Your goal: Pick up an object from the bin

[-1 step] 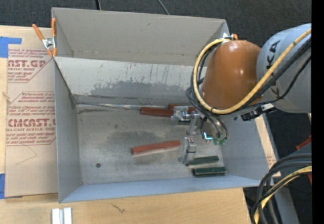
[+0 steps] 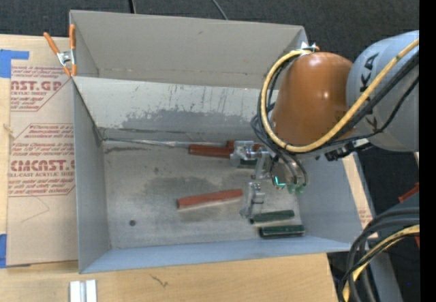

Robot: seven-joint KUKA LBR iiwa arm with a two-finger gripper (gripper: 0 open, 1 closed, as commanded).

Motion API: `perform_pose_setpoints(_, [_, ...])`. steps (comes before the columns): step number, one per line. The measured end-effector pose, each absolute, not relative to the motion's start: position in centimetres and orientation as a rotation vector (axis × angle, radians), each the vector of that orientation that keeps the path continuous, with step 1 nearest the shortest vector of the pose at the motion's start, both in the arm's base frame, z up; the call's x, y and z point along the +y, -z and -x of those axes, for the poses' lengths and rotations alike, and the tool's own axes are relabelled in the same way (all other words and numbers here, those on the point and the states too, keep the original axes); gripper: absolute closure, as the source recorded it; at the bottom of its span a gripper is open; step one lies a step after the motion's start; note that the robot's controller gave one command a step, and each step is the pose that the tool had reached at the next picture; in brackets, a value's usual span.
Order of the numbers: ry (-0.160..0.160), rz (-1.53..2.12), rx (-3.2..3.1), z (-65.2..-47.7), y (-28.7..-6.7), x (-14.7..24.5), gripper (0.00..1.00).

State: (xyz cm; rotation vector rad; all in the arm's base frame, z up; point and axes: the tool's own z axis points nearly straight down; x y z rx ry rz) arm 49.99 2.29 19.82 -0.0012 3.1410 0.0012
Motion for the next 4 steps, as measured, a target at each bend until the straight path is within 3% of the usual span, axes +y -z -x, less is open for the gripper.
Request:
perform_pose_setpoints(1, [-0.001, 0.027, 3.133, -50.6, -14.7, 4.0, 0.0])
perform_pose_setpoints(2, [0.0, -0.355, 3.121, -54.7, -7.1, 0.4, 1.0])
perform_pose_setpoints(3, [0.0, -0.355, 3.121, -54.7, -7.1, 0.5, 1.0])
perform_pose_setpoints(4, [0.0, -0.365, 3.119, -54.2, -20.8, -2.3, 1.0])
